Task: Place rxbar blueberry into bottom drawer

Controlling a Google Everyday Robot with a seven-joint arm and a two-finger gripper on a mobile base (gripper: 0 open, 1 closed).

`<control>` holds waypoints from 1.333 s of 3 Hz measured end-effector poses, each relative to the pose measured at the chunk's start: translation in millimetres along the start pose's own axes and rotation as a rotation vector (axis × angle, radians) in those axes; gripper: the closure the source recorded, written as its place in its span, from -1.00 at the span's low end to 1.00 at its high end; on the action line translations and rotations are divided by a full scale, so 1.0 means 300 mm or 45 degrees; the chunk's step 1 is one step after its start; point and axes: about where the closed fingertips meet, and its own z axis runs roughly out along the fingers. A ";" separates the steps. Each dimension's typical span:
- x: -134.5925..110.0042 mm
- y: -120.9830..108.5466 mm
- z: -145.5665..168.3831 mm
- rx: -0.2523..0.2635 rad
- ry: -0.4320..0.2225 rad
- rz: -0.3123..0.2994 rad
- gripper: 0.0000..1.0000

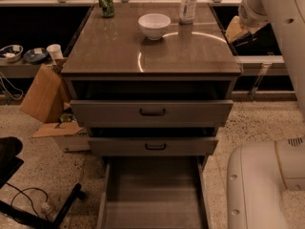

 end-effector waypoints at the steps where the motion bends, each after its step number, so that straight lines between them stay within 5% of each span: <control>1: 0.079 -0.013 -0.098 0.085 0.063 -0.110 1.00; 2: 0.188 -0.041 -0.170 0.124 0.172 -0.262 1.00; 3: 0.405 -0.117 -0.184 0.086 0.355 -0.367 1.00; 4: 0.582 -0.185 -0.161 0.057 0.510 -0.401 1.00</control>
Offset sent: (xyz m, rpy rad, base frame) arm -0.3203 -0.0863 -0.0178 -0.4032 1.0453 -0.1526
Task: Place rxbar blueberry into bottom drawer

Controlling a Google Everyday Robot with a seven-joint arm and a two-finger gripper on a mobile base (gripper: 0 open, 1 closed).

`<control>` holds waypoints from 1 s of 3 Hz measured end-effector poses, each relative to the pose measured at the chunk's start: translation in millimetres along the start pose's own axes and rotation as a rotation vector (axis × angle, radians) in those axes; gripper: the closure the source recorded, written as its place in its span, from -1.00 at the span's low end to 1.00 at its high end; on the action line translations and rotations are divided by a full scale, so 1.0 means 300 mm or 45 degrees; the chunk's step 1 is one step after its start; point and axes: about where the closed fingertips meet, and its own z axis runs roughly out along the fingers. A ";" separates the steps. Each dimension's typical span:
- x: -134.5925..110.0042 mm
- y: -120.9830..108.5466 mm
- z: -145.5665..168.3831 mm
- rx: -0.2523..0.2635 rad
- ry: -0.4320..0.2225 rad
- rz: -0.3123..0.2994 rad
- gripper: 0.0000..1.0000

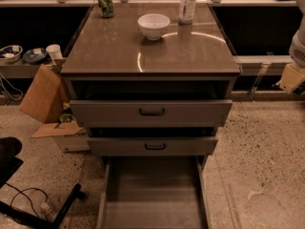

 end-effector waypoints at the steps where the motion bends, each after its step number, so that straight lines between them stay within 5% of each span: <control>1: 0.143 0.014 0.099 -0.065 0.123 -0.040 1.00; 2: 0.226 0.034 0.153 -0.165 0.156 0.018 1.00; 3: 0.192 0.018 0.167 -0.139 0.111 0.017 1.00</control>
Offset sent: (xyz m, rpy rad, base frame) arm -0.1647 -0.0474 -0.0599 0.1662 0.4984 -0.2536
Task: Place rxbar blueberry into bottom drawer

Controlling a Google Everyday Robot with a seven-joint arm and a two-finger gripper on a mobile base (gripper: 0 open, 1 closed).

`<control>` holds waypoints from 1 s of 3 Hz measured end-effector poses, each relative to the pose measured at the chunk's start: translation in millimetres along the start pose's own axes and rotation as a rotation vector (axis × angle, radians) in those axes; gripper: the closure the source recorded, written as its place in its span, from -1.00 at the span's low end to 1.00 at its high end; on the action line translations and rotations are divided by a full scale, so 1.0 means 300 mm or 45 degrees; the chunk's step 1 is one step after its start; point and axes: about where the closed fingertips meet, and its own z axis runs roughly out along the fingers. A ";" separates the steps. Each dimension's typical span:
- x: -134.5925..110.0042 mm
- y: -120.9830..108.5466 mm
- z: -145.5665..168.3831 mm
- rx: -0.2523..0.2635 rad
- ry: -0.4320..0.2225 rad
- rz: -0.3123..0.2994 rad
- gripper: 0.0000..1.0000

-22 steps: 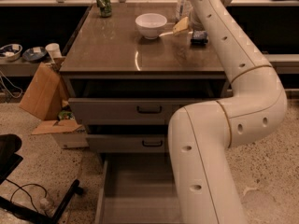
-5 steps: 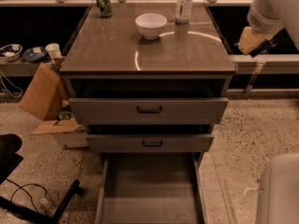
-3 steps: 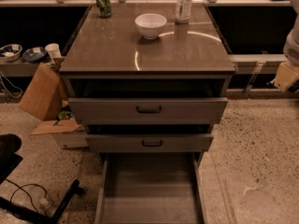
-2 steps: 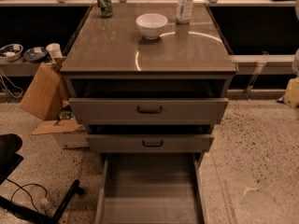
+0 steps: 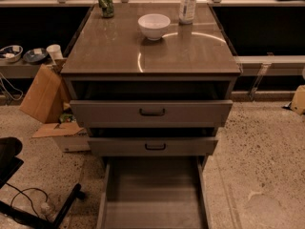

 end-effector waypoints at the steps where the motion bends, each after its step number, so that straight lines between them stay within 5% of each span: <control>1: -0.027 0.050 0.112 -0.159 0.001 -0.004 1.00; 2: 0.016 0.179 0.327 -0.484 -0.024 0.081 1.00; 3: 0.171 0.463 0.609 -1.012 -0.035 0.325 1.00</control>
Offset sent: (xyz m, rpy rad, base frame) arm -0.1013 0.0346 -0.2146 0.8649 0.5061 -0.1920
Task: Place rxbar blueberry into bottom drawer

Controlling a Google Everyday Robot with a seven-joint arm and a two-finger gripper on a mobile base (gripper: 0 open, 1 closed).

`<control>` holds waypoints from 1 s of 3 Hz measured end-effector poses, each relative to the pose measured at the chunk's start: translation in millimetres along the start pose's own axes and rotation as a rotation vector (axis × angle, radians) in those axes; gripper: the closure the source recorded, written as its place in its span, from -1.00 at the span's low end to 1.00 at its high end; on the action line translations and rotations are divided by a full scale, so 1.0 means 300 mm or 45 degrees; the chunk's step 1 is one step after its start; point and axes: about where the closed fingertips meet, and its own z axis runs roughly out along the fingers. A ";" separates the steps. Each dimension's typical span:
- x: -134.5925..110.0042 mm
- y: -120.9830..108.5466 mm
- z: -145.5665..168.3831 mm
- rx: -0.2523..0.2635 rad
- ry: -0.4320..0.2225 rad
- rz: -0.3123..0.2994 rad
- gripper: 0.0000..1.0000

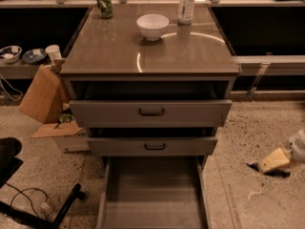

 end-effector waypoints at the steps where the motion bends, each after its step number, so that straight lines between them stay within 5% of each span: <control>1: 0.152 0.058 0.200 -0.326 -0.003 0.180 1.00; 2: 0.207 0.104 0.424 -0.534 -0.002 0.363 1.00; 3: 0.187 0.102 0.434 -0.534 -0.023 0.367 1.00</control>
Offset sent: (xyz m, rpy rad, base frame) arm -0.1360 0.1062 -0.1519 0.5498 0.4239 -0.2889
